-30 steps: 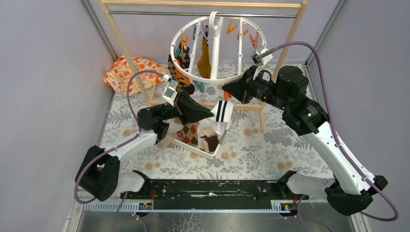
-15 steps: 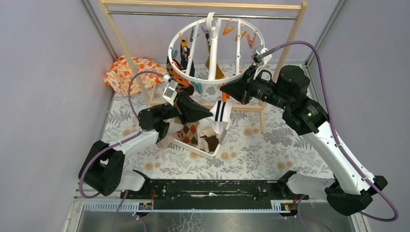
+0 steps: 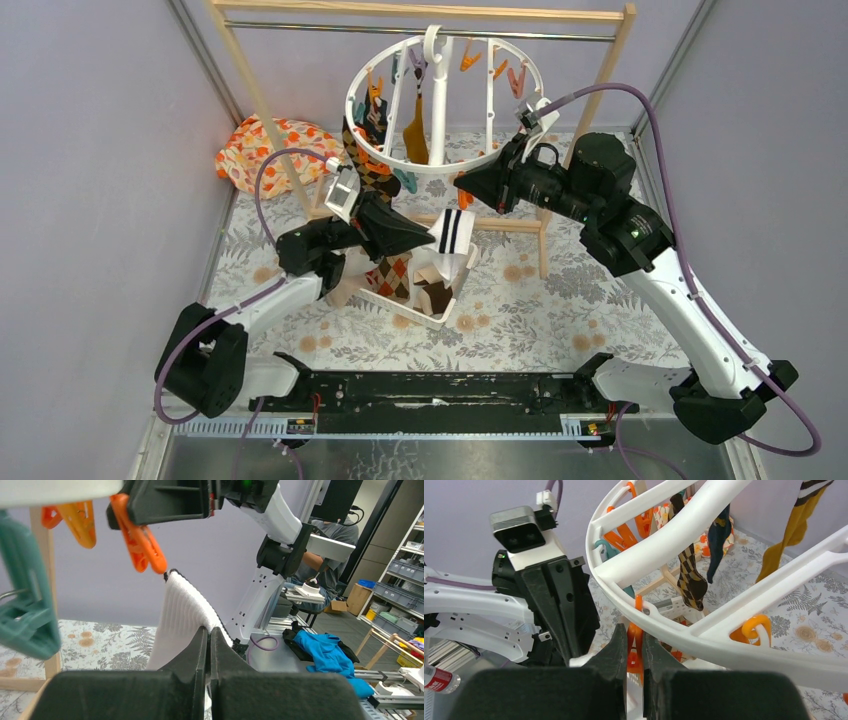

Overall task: Clip the socks to the hanger
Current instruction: Clamp the sock onto the hanger.

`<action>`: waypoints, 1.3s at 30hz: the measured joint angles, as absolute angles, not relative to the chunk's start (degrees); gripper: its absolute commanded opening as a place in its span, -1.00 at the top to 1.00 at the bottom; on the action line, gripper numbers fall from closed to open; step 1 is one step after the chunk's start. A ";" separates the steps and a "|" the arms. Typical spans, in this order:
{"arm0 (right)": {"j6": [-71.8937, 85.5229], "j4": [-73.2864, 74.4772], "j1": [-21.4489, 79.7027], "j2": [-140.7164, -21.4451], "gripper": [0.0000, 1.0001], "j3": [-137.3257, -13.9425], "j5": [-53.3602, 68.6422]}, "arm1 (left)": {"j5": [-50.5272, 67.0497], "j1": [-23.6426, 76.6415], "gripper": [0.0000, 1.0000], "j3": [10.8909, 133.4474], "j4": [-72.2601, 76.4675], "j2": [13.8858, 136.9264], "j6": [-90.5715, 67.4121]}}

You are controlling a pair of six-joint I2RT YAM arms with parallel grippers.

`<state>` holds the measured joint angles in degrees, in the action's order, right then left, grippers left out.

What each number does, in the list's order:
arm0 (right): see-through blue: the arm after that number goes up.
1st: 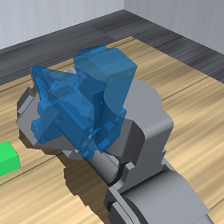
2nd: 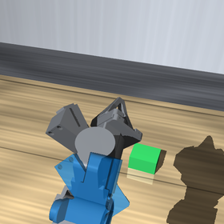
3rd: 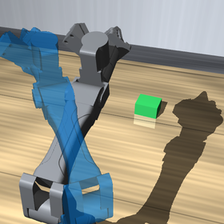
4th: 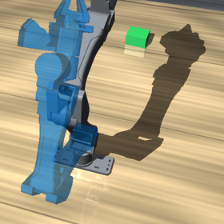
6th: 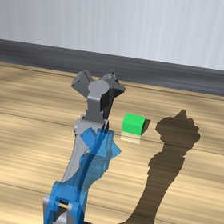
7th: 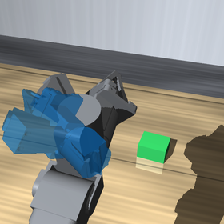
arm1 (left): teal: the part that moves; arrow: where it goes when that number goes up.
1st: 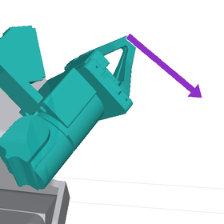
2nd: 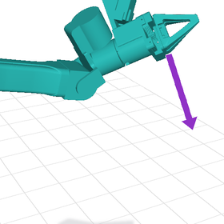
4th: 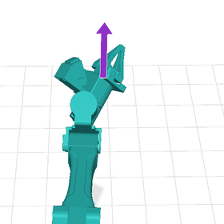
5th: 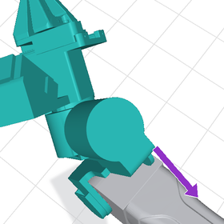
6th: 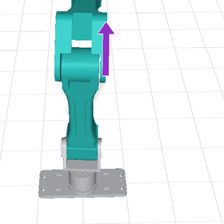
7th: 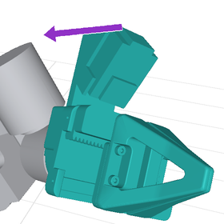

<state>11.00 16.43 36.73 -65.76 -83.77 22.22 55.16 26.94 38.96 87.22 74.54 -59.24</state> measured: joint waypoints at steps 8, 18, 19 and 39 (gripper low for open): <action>11.27 15.73 36.36 -65.91 1.00 -83.53 23.73 | 55.13 26.96 1.00 38.74 87.57 73.34 -59.29; 11.92 15.18 35.83 -65.84 1.00 -83.33 25.19 | 55.13 26.96 1.00 38.74 87.59 74.19 -59.29; 11.92 15.14 35.83 -65.84 1.00 -83.33 25.21 | 55.13 26.96 1.00 38.74 87.59 74.19 -59.29; 12.67 14.26 35.11 -65.82 1.00 -82.21 26.70 | 55.13 26.96 1.00 38.61 87.59 75.37 -59.24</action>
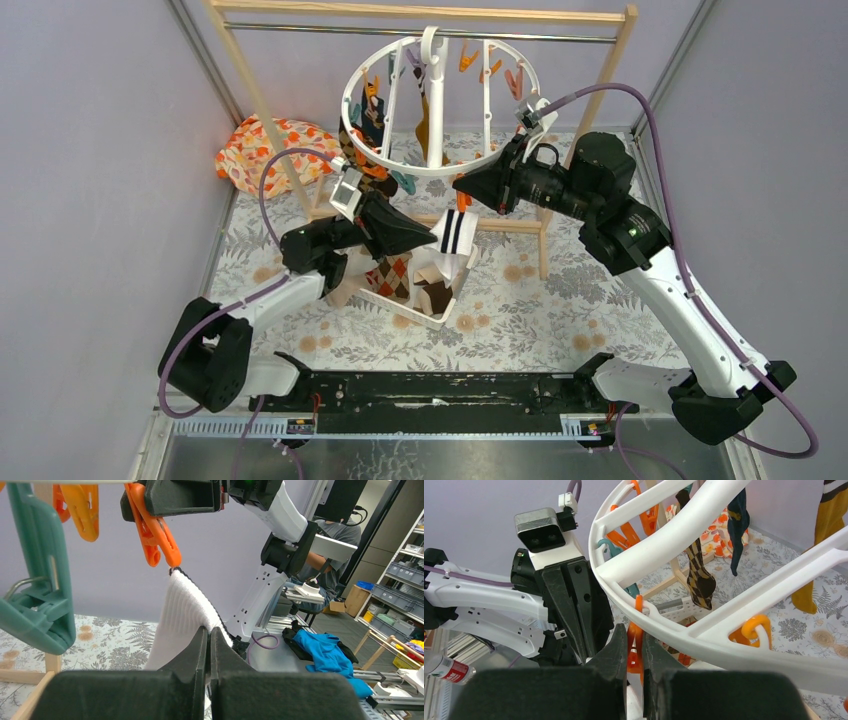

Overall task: Clip the socks to the hanger
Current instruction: Clamp the sock onto the hanger.

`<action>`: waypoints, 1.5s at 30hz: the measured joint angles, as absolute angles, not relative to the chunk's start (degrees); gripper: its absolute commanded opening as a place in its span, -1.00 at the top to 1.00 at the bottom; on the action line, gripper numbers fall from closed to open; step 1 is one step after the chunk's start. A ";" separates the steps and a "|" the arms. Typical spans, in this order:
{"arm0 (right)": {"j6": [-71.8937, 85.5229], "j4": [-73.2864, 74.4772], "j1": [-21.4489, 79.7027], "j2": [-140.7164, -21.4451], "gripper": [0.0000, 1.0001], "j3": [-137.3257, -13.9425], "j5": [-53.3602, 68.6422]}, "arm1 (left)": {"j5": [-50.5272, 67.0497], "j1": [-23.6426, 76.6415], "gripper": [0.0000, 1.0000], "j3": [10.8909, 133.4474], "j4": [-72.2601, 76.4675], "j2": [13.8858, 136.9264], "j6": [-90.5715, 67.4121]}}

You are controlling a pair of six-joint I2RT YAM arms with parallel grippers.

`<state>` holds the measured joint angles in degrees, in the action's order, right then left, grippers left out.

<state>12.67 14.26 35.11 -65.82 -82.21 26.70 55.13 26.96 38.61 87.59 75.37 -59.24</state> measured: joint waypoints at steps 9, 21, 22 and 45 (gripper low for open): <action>12.73 14.24 35.07 -65.10 1.00 -81.80 27.33 | 55.13 26.96 1.00 38.83 87.59 76.01 -59.20; 12.73 14.24 34.65 -64.82 1.00 -81.43 27.86 | 55.16 26.96 1.00 40.42 87.64 74.81 -59.22; 12.73 14.20 34.59 -64.82 1.00 -81.43 28.12 | 55.16 26.94 1.00 40.42 87.66 74.70 -59.22; 22.06 1.48 29.76 -65.14 1.00 -77.14 41.23 | 54.57 26.94 1.00 39.13 87.90 70.63 -55.46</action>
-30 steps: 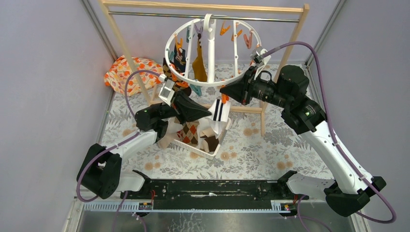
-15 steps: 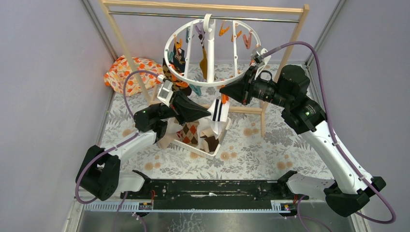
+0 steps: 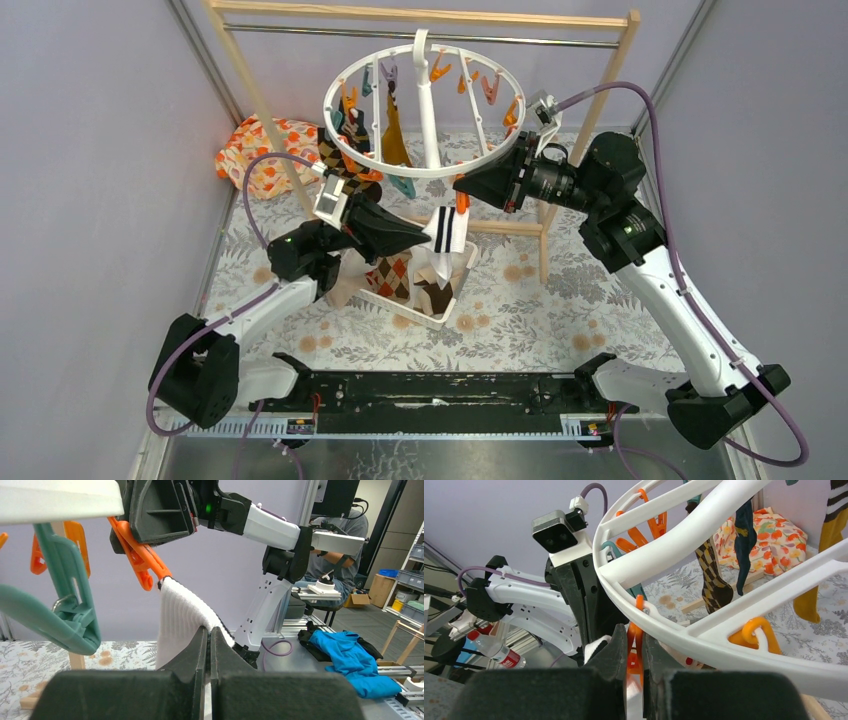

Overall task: Clip the socks to the hanger
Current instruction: Clamp the sock onto the hanger.

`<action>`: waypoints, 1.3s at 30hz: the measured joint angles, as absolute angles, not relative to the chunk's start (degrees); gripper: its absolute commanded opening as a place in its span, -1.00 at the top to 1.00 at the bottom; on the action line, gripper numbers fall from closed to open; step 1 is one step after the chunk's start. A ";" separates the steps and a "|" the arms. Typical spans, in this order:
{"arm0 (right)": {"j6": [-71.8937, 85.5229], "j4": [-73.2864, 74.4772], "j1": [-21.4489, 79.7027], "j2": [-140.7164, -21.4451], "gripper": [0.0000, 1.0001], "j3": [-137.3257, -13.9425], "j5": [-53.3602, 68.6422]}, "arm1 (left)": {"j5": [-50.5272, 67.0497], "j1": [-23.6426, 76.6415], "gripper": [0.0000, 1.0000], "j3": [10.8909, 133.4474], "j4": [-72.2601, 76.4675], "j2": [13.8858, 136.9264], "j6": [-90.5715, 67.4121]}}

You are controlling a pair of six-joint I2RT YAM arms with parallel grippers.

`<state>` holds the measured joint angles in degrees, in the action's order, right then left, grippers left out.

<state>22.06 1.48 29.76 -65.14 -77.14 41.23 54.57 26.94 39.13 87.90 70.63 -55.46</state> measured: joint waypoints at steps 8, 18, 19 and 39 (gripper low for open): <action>25.15 -2.11 29.21 -65.14 1.00 -75.35 44.64 | 53.69 26.94 1.00 39.18 87.90 71.31 -54.76; 29.32 -6.81 28.10 -66.24 1.00 -74.59 48.34 | 52.95 26.94 1.00 39.40 87.92 72.25 -52.95; 29.50 -6.81 28.01 -66.24 1.00 -74.59 48.60 | 52.93 26.94 1.00 39.64 87.92 72.62 -52.90; 30.09 -7.29 26.57 -66.24 1.00 -73.91 49.23 | 51.94 25.32 1.00 42.22 87.94 73.34 -51.29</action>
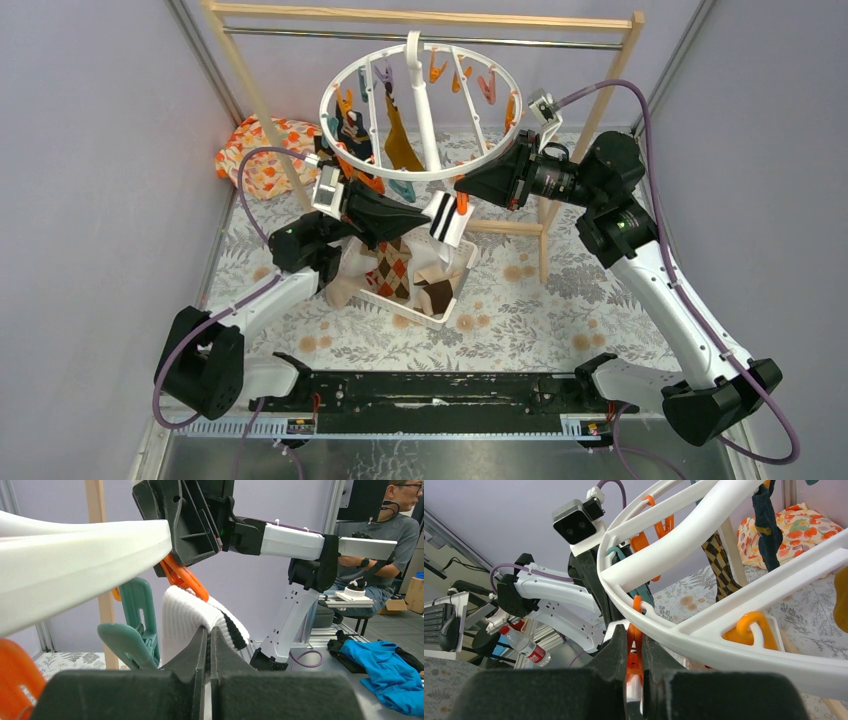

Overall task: Clip the socks to the hanger
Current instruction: Clamp the sock onto the hanger.

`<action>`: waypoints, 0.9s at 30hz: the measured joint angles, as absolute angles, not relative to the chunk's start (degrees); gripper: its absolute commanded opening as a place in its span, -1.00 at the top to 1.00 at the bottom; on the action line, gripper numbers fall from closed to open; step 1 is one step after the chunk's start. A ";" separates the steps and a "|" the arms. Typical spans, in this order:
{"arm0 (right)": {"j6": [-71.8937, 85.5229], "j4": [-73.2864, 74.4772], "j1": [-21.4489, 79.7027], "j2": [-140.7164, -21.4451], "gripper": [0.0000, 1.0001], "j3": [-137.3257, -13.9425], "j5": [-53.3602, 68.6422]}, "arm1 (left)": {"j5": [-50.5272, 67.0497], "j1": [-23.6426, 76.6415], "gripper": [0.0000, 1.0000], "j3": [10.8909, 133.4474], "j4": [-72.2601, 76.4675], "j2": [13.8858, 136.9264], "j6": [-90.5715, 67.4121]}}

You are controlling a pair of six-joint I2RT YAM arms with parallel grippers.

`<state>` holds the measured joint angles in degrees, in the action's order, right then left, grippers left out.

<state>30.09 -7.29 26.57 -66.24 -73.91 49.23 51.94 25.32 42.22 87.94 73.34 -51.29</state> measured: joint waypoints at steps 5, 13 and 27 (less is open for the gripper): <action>30.59 -8.29 26.46 -66.41 1.00 -73.71 50.11 | 51.55 25.21 1.00 42.22 87.96 73.34 -51.00; 32.64 -10.41 26.44 -67.05 1.00 -73.71 52.75 | 51.42 25.06 1.00 42.22 87.99 73.91 -50.61; 33.74 -11.07 26.24 -67.92 0.73 -73.71 55.09 | 50.59 25.06 1.00 42.22 87.96 75.09 -50.19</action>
<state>33.74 -11.07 26.24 -67.92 -73.71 55.09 50.59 25.06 42.22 87.96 75.09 -50.19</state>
